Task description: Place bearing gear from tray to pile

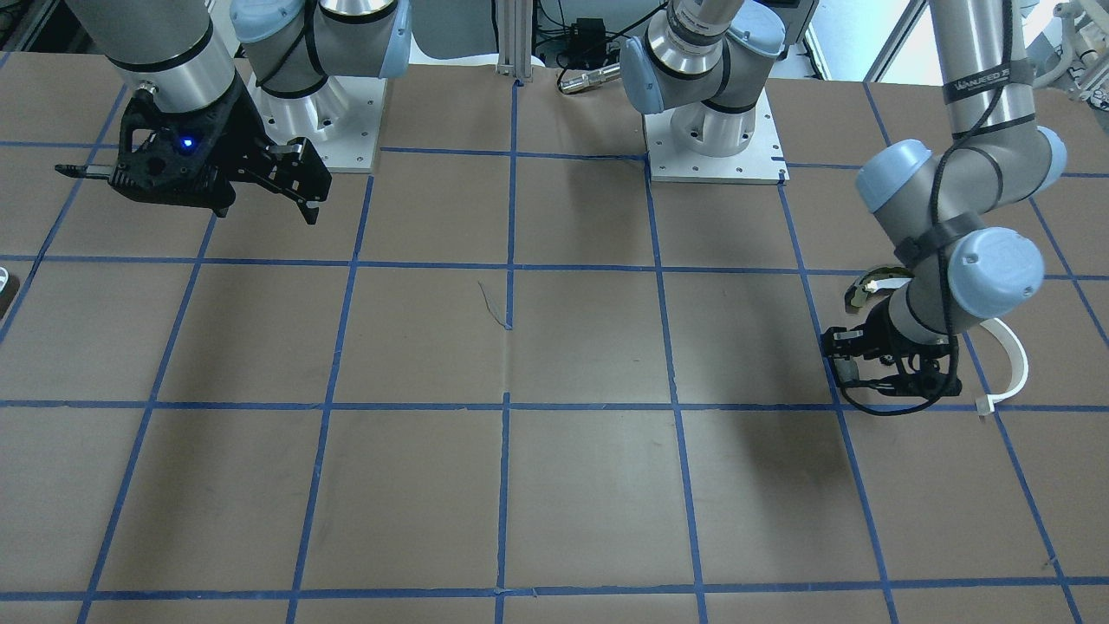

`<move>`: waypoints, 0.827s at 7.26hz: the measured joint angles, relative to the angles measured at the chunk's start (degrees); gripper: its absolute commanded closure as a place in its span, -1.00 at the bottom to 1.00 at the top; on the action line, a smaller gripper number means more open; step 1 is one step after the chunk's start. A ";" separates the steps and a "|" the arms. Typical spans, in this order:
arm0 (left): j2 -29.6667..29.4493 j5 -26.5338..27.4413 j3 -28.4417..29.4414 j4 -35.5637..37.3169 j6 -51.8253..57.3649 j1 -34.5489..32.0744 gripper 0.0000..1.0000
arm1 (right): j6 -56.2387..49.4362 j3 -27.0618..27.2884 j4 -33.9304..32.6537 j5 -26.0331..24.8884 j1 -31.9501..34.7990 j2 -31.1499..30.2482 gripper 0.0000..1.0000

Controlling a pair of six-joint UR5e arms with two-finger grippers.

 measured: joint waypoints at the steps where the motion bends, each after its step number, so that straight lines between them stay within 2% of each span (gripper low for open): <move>1: -0.99 -0.09 0.40 1.53 4.88 4.14 1.00 | 0.00 0.03 0.14 0.06 0.01 0.00 -1.00; 2: -2.11 -0.24 0.70 3.86 8.15 6.60 1.00 | 0.04 0.05 0.17 0.22 0.06 0.00 -1.00; 3: -3.00 -0.34 0.83 5.54 9.59 7.73 0.80 | 0.06 0.06 0.17 0.27 0.09 0.00 -1.00; 4: -3.51 -0.44 0.76 6.28 10.07 8.17 -0.98 | 0.06 0.06 0.19 0.23 0.05 -0.03 -1.00; 6: -3.73 -0.41 0.87 6.57 10.69 8.36 -1.00 | 0.06 0.02 0.25 0.04 0.02 -0.11 -1.00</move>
